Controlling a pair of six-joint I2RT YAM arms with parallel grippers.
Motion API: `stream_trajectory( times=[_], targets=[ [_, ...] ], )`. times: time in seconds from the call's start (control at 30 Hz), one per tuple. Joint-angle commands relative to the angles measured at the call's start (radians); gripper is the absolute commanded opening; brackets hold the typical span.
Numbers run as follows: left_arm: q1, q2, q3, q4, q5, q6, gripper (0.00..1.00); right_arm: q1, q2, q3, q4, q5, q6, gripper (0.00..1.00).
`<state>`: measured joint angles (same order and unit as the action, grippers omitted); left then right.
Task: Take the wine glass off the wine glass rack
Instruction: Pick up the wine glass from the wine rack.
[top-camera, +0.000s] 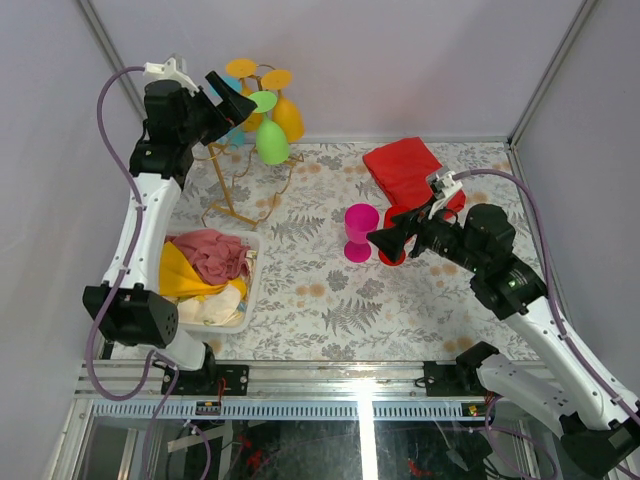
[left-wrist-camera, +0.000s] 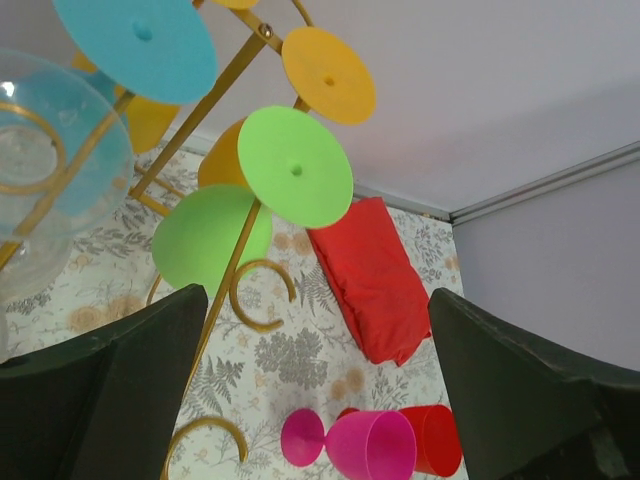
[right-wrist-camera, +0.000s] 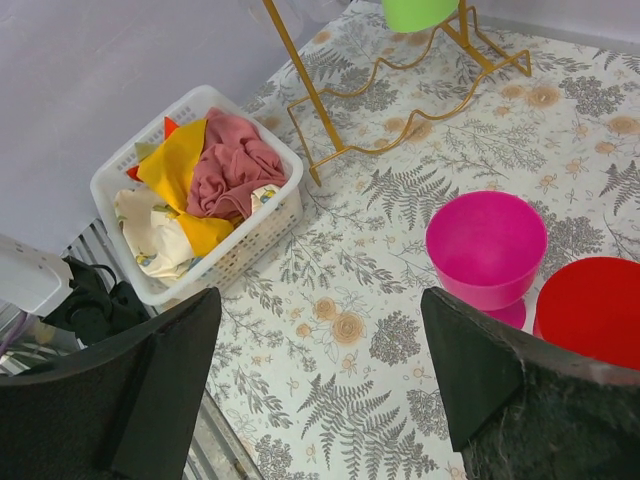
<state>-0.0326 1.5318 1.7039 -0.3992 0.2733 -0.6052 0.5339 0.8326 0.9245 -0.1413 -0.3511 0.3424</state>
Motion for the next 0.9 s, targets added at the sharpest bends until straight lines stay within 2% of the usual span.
stream_trajectory(
  times=[0.0, 0.1, 0.37, 0.63, 0.87],
  targets=[
    [0.008, 0.065, 0.082, 0.091, 0.026, -0.015, 0.89, -0.004, -0.021, 0.003, -0.006, 0.021, -0.037, 0.88],
    [0.008, 0.114, 0.109, 0.086, 0.021, -0.025, 0.8, -0.004, -0.02, 0.007, -0.01, 0.023, -0.042, 0.88],
    [0.008, 0.231, 0.194, 0.082, 0.029, -0.043, 0.73, -0.004, -0.019, 0.018, -0.007, -0.002, -0.037, 0.89],
    [0.008, 0.244, 0.139, 0.116, 0.039, -0.059, 0.66, -0.004, -0.02, 0.012, -0.006, -0.003, -0.031, 0.89],
    [0.008, 0.238, 0.094, 0.169, 0.045, -0.079, 0.55, -0.005, -0.011, 0.014, -0.003, -0.008, -0.028, 0.89]
  ],
)
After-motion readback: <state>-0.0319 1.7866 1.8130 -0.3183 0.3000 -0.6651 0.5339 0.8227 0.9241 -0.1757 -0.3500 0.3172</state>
